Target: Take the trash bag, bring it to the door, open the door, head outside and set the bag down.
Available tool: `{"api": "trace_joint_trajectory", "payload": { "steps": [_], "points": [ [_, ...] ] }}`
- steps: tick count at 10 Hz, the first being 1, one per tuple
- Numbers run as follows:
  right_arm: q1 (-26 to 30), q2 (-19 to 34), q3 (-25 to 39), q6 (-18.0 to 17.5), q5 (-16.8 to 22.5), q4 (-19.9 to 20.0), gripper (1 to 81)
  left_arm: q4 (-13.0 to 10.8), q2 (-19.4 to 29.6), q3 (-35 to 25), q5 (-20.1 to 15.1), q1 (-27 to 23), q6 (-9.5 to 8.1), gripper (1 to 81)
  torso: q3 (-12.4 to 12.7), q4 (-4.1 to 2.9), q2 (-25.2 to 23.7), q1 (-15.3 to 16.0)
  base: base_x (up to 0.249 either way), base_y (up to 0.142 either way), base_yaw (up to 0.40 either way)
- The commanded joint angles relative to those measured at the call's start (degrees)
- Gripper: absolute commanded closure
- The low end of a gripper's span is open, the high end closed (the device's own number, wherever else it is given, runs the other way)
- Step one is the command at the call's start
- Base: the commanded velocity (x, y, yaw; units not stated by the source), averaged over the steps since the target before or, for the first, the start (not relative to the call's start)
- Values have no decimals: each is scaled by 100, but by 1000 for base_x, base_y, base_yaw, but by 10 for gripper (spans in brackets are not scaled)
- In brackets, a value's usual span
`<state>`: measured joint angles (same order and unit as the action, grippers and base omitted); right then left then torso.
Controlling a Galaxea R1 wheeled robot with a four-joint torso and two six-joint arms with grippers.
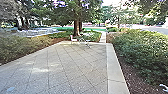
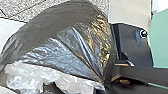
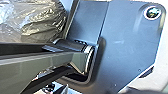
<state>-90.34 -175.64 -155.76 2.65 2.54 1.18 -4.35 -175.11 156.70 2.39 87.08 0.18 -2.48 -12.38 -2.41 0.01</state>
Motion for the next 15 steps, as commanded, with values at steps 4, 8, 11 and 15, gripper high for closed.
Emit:
{"api": "trace_joint_trajectory", "payload": {
  "steps": [4,8,11,15],
  "points": [
    [214,-140,108,69,379,-57,10,-40,-16,-16,-327,-195,34,811,0,0,-6,-1,142,0,0],
    [214,-140,108,69,379,-48,10,-31,-16,-16,-336,-195,34,811,0,0,-6,2,101,0,0],
    [214,-140,117,70,379,-48,10,4,10,-25,-362,-195,26,811,-286,0,-5,5,0,0,0],
    [205,-123,117,78,379,-66,10,31,519,-779,-309,-265,-45,811,-928,0,-6,-1,0,0,0]
  ]
}}
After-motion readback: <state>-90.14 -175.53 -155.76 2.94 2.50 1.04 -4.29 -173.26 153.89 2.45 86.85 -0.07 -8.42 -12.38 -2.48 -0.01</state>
